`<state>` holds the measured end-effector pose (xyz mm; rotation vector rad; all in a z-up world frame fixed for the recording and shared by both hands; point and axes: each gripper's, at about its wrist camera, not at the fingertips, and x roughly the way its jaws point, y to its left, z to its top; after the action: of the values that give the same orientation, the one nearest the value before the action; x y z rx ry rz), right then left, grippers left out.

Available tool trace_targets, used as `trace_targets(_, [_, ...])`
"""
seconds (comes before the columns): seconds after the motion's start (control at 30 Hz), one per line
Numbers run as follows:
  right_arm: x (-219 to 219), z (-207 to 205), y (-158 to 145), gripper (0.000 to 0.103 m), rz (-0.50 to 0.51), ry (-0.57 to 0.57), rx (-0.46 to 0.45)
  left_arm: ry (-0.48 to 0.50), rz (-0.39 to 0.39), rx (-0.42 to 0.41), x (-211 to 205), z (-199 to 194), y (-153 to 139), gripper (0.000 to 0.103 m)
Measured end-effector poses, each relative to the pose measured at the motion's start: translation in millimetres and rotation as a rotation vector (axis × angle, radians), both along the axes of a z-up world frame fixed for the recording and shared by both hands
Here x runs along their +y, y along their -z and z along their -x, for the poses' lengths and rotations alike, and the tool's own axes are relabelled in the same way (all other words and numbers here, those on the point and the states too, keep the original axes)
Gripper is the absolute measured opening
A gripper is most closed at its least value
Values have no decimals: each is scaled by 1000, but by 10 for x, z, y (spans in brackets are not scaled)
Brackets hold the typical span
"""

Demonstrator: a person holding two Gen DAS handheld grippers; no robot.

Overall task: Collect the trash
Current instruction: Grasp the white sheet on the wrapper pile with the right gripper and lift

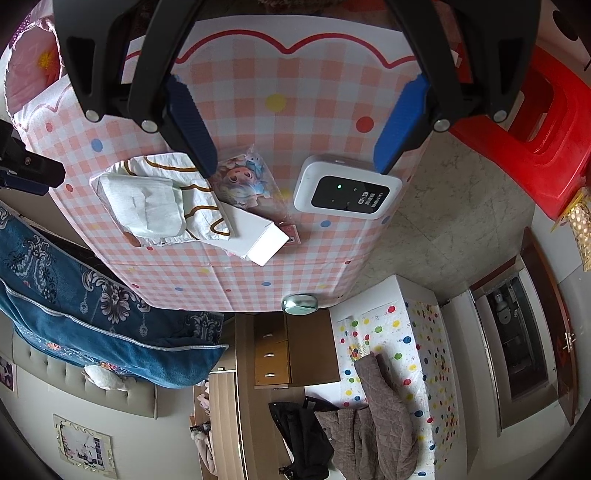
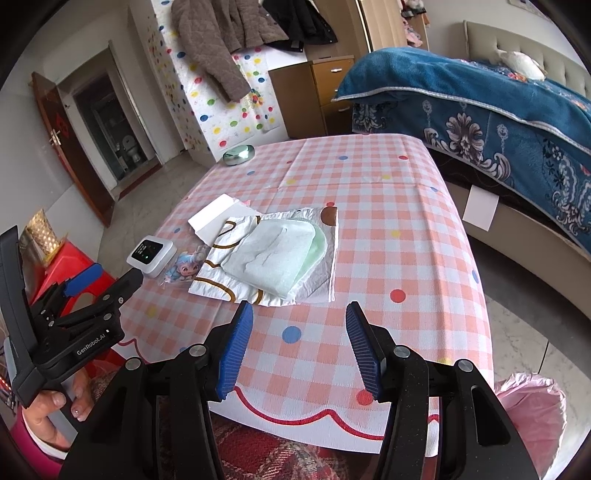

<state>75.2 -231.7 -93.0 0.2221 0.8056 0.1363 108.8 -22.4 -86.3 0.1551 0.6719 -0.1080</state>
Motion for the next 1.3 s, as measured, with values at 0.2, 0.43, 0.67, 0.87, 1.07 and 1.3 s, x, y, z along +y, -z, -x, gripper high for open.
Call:
trace_targets(0.2, [5,-26,2,54,7,-2,-4,-15,4,21,34,-40,15,84])
trace_targets(0.43, [28,-204,71,54,52,-22,14,-15,3,46,13,-82,58,84])
trace_targets(0.67, [148,-466,201,54,79,-63,35,-16,0,53,0,-92,65,84])
trace_targets(0.87, [295,-643,320,54,115,-79,52,-17,-1,53,2,-102,67,84])
trace_targets(1.07, [382,-622,321,27,169,-89,35,-19,-8,46,0,-103,68,84])
trace_targets(1.3, [228,-248,-118,4,97,-43,-124,-21,-16,35,20,-68,44,84])
